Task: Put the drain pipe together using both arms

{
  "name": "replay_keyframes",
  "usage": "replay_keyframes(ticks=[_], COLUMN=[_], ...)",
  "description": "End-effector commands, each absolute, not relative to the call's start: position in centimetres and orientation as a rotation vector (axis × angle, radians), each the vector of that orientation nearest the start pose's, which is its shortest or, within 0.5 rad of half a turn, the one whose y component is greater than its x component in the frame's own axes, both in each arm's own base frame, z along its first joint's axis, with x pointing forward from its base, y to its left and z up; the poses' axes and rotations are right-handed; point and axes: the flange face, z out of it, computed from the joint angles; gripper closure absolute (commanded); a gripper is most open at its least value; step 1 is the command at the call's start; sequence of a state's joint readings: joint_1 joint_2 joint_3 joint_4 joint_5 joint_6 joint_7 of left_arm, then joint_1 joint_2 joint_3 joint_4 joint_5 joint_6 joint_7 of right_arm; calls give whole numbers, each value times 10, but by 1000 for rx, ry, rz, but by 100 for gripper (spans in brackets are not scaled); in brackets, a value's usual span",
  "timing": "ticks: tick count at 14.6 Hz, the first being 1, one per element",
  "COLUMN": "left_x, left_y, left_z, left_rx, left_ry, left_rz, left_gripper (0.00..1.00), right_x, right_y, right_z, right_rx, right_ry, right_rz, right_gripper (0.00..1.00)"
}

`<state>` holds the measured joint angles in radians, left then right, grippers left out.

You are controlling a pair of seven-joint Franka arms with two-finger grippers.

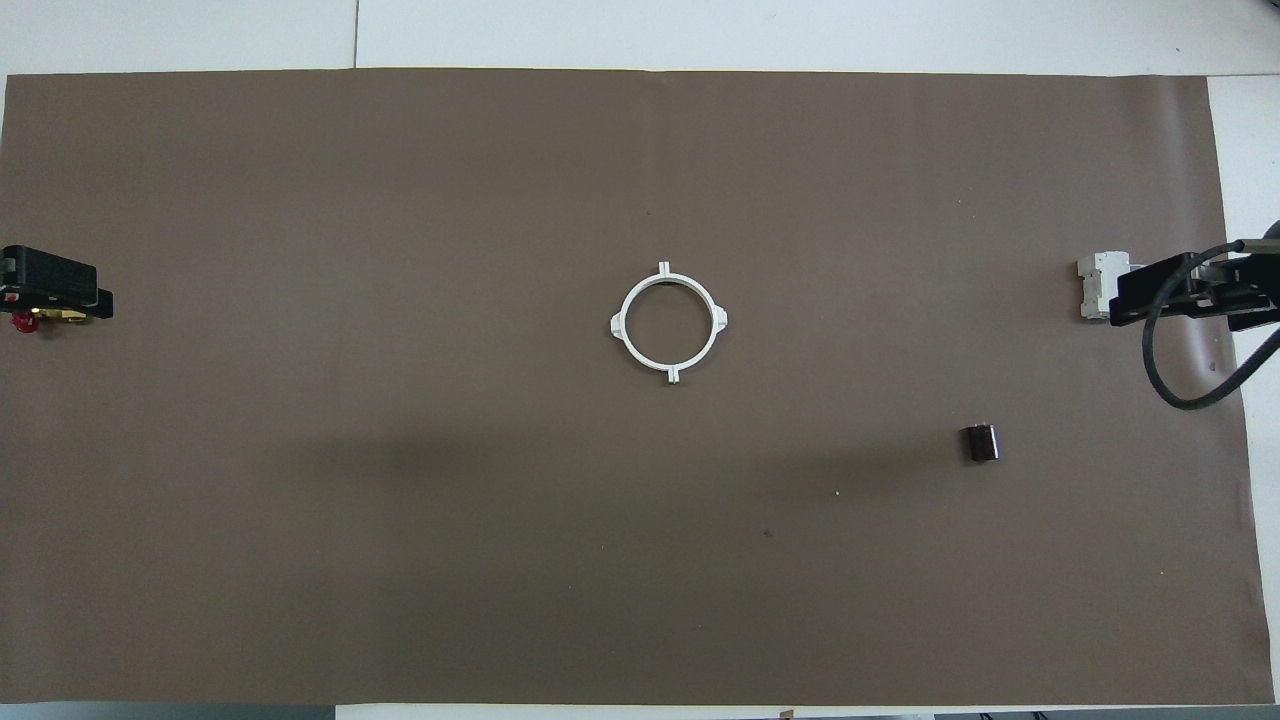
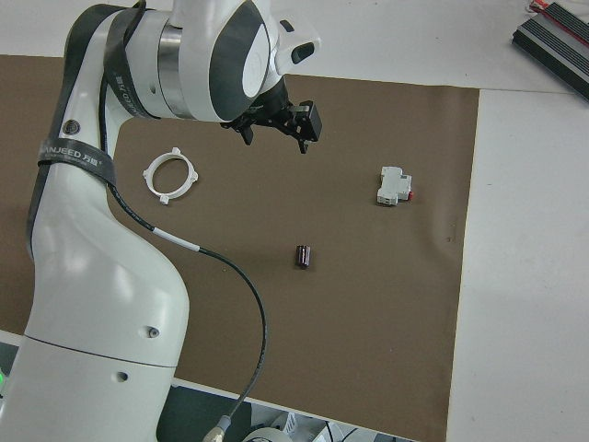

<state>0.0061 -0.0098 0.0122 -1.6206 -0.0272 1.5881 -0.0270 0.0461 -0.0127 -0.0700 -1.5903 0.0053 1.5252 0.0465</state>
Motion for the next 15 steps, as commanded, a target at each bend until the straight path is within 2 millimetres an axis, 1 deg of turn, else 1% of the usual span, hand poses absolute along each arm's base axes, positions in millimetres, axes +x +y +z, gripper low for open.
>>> replay_keyframes(ticks=[1, 15], left_x=[545, 546], left_y=[6, 6], left_z=[608, 609], left_rx=[-3180, -3181], left_ry=[-53, -68], left_rz=[56, 39], left_gripper=[0, 0], right_x=[545, 545], right_y=[-17, -17], right_z=[621, 621], right_rx=[-3143, -3142], right_ry=[96, 96], right_rz=[53, 51], right_gripper=[0, 0])
